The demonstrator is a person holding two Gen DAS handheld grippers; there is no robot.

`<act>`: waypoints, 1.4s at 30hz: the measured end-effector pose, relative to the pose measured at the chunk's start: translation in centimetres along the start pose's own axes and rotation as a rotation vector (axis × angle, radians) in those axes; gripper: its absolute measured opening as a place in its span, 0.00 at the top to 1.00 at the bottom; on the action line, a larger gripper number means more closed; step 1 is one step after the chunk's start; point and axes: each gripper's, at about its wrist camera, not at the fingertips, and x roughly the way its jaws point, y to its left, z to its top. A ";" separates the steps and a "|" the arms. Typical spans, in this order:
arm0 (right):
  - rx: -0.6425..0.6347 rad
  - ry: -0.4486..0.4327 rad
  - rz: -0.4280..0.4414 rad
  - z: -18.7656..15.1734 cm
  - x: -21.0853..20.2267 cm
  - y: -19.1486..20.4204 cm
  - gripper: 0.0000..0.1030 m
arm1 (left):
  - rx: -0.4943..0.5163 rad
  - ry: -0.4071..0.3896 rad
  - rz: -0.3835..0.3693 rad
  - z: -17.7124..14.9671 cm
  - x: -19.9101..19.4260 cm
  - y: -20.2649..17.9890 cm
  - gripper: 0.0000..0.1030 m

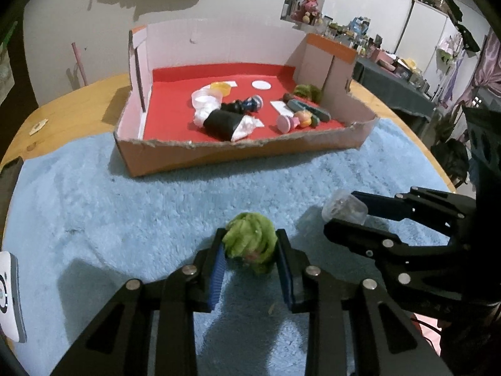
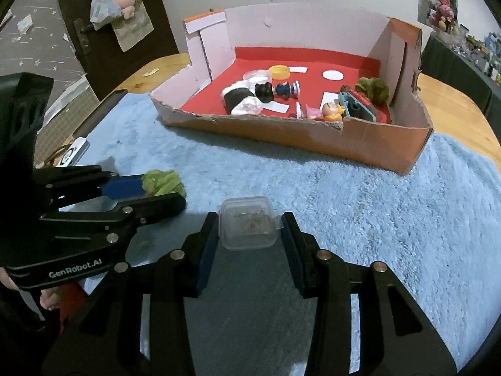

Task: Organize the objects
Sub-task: 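Lift and carry the ball and cup into the box with both tools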

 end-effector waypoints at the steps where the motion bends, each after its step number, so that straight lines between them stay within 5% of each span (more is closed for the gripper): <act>1: -0.002 -0.006 -0.001 0.1 -0.3 0.1 0.62 | 0.002 -0.005 -0.001 0.2 -0.2 -0.1 0.69; 27: -0.029 -0.129 0.003 5.8 -4.4 -1.0 0.62 | 0.036 -0.087 -0.018 7.2 -1.8 -0.5 0.69; 42: -0.058 0.060 -0.042 9.4 0.1 -4.1 0.62 | 0.037 0.074 -0.015 9.6 2.5 2.3 0.69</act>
